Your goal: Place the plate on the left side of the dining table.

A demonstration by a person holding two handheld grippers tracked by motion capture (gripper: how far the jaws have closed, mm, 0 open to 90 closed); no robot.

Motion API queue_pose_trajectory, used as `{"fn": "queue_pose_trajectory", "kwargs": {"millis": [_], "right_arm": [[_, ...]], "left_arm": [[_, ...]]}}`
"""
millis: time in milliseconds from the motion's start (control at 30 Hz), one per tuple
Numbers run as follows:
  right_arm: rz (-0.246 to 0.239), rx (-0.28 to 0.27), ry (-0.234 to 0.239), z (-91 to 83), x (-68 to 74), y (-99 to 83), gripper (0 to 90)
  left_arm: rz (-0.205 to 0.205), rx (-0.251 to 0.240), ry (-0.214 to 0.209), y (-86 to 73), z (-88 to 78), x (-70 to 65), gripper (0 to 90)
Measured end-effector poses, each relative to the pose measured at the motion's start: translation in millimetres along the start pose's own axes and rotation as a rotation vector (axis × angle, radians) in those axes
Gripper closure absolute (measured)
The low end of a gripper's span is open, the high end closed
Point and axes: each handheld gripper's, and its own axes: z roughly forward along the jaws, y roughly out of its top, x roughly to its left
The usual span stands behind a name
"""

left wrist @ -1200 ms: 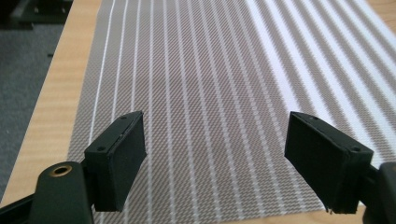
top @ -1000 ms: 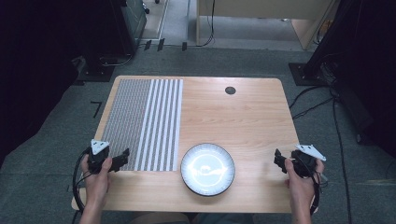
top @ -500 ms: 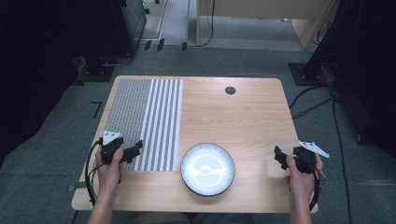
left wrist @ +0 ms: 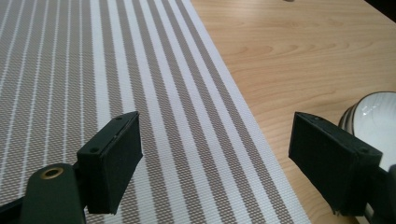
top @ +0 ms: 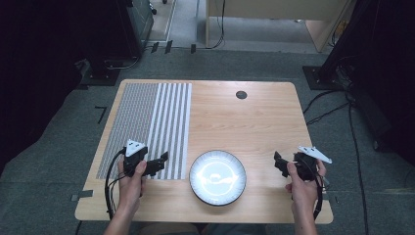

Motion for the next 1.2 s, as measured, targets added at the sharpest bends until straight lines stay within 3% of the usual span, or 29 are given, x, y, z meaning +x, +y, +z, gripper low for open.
{"fn": "queue_pose_trajectory", "kwargs": {"millis": [300, 333, 667, 767, 800, 867, 933, 1000, 1033, 1167, 1200], "right_arm": [[-0.011, 0.000, 0.062, -3.3, 22.7, -1.1, 16.6], [-0.009, 0.003, 0.091, -3.9, 27.1, -1.8, 16.6], [0.001, 0.003, 0.189, -5.4, 49.4, -3.7, 20.5], [-0.010, 0.007, 0.211, -3.4, 57.4, -6.5, 26.0], [-0.021, 0.004, 0.217, -2.5, 62.1, -9.0, 31.4], [-0.025, 0.001, 0.218, -2.4, 63.5, -10.1, 33.7], [-0.049, 0.009, 0.248, -0.9, 69.3, -15.5, 48.4], [-0.060, 0.009, 0.256, -0.5, 70.6, -16.7, 53.2], [-0.064, 0.011, 0.270, -0.4, 72.3, -18.5, 58.7], [-0.066, 0.024, 0.338, 2.7, 76.5, -22.7, 63.9], [-0.048, 0.027, 0.361, 4.3, 78.7, -26.3, 66.8]], "left_arm": [[0.017, 0.038, -0.045, -3.9, 8.3, -23.1, 17.2], [0.019, 0.041, -0.049, -4.4, 9.0, -25.3, 17.2], [0.048, 0.072, -0.112, -10.9, 16.4, -50.0, 17.2], [0.056, 0.095, -0.142, -14.4, 19.7, -57.6, 18.0], [0.059, 0.103, -0.143, -16.1, 21.2, -61.0, 23.2], [0.062, 0.110, -0.155, -17.9, 22.5, -63.6, 25.2], [0.070, 0.118, -0.172, -19.8, 23.6, -66.2, 33.1], [0.077, 0.129, -0.191, -22.0, 25.0, -69.5, 35.0], [0.082, 0.134, -0.202, -22.9, 25.5, -70.9, 38.4], [0.091, 0.141, -0.223, -26.2, 27.1, -74.6, 49.0], [0.103, 0.144, -0.224, -27.9, 28.0, -76.1, 53.5]]}}
